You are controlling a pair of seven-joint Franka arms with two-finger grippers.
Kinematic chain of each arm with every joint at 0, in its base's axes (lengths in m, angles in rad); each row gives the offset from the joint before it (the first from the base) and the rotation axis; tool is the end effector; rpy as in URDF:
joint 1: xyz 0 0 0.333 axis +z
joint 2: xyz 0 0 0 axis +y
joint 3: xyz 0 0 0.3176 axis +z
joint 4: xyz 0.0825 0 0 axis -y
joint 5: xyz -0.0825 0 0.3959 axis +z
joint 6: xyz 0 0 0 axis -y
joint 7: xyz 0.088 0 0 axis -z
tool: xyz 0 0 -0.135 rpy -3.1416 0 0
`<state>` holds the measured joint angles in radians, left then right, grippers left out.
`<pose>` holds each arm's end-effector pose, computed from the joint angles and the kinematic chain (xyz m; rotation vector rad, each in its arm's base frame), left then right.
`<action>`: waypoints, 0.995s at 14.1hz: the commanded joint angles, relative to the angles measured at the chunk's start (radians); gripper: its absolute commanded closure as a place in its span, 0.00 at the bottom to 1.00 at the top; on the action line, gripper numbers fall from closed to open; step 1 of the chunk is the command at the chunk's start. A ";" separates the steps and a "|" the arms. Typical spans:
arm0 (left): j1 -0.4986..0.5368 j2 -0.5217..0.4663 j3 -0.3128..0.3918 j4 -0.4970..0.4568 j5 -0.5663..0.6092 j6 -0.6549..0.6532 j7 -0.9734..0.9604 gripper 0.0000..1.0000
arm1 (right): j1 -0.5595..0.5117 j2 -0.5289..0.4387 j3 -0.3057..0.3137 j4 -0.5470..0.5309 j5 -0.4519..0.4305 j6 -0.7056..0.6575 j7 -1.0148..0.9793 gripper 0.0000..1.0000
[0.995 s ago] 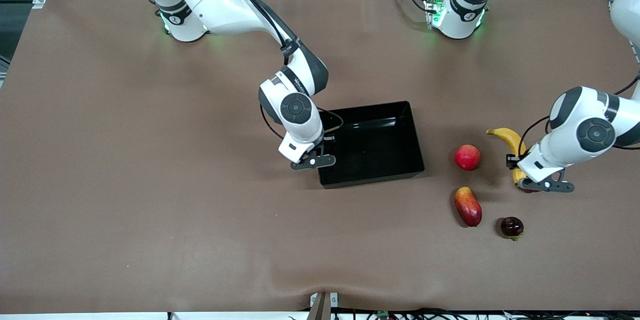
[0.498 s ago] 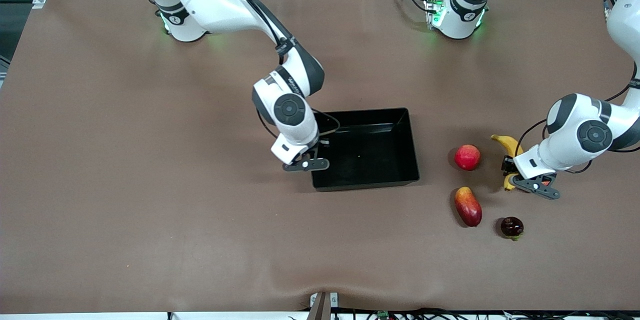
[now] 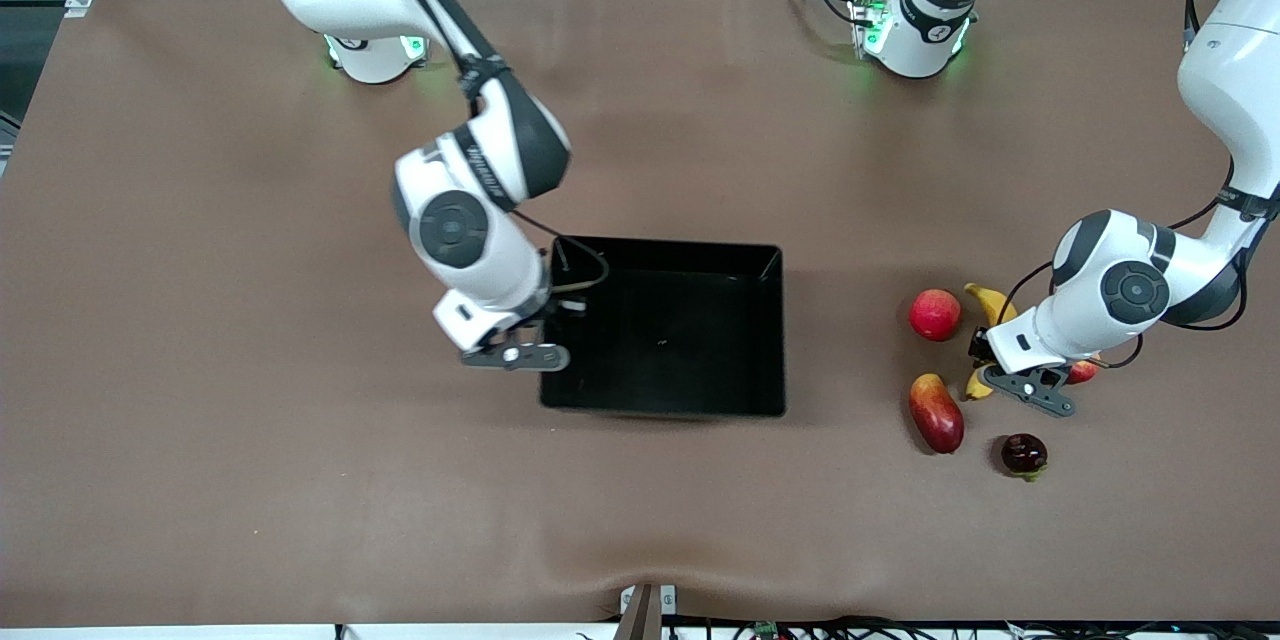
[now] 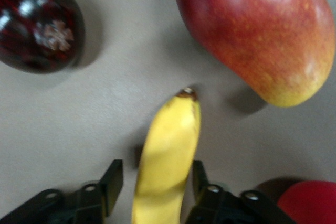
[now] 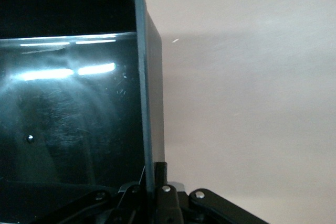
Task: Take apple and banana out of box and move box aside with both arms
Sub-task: 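Drag the black box away with the right gripper while the left gripper withdraws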
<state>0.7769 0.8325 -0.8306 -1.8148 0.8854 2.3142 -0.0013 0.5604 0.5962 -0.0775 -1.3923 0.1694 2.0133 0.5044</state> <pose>0.6546 0.0183 0.1623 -2.9894 0.7637 -0.0828 0.6385 0.3619 0.3330 -3.0287 0.1184 0.0437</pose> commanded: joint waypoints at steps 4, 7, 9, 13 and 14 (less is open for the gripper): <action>0.048 -0.102 -0.105 0.060 -0.116 -0.082 -0.003 0.00 | -0.209 -0.202 0.019 -0.218 -0.008 -0.005 -0.193 1.00; 0.056 -0.211 -0.179 0.149 -0.206 -0.281 -0.012 0.00 | -0.351 -0.245 0.019 -0.261 -0.007 -0.033 -0.300 1.00; 0.055 -0.295 -0.202 0.173 -0.227 -0.369 -0.073 0.00 | -0.442 -0.252 0.018 -0.283 -0.008 -0.067 -0.395 1.00; 0.055 -0.429 -0.260 0.285 -0.363 -0.574 -0.201 0.00 | -0.678 -0.239 0.019 -0.321 -0.007 -0.077 -0.700 1.00; 0.055 -0.438 -0.272 0.340 -0.406 -0.637 -0.203 0.00 | -0.723 -0.230 0.019 -0.332 -0.008 -0.070 -0.754 1.00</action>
<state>0.8287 0.4385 -1.0921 -1.5557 0.5495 1.7811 -0.1904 -0.0748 0.3884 -0.0861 -1.6856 0.1590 1.9394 -0.1550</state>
